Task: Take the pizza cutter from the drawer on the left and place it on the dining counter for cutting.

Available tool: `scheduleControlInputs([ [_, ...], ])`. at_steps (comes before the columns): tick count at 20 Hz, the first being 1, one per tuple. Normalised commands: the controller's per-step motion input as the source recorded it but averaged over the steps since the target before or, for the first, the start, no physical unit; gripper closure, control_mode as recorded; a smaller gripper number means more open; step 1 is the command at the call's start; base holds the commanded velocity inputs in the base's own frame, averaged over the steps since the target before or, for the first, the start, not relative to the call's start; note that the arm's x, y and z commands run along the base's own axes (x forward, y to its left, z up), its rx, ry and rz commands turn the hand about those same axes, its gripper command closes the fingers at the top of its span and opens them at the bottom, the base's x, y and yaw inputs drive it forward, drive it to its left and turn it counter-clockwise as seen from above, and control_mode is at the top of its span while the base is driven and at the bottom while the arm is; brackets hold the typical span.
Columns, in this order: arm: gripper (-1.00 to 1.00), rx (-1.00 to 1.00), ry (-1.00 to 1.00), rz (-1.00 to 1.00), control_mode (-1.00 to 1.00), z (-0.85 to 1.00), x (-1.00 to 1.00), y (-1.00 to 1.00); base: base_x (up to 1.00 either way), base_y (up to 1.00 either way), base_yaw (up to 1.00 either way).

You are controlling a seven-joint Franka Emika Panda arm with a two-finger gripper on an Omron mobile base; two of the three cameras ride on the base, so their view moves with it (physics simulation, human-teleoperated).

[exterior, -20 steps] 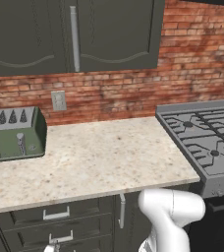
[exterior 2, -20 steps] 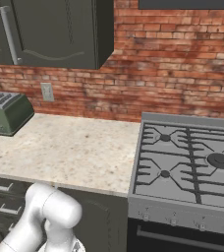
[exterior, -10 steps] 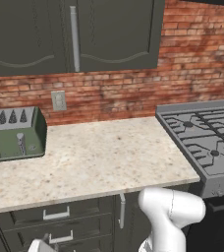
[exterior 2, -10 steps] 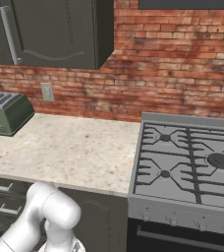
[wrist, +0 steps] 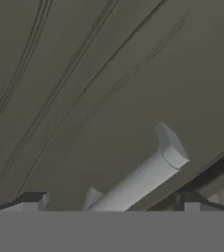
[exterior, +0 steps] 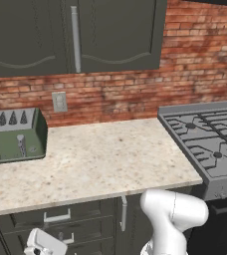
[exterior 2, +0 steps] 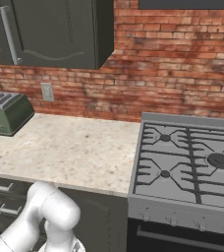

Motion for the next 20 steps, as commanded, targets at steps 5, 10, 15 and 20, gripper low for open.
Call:
scheduleControlInputs([
  [5,-1.00,0.07,-0.01,0.02,-1.00,-0.37,0.36,0.02,0.00,0.00,0.00],
  [10,-1.00,0.08,0.00,0.10,-1.00,-0.05,0.03,0.00,0.00,0.00,0.00],
  [15,-1.00,0.02,-0.05,0.10,-1.00,0.02,-0.16,0.00,0.00,0.00,0.00],
  [20,-1.00,0.02,-0.04,0.03,-1.00,0.13,-0.11,-0.02,0.00,0.00,0.00],
])
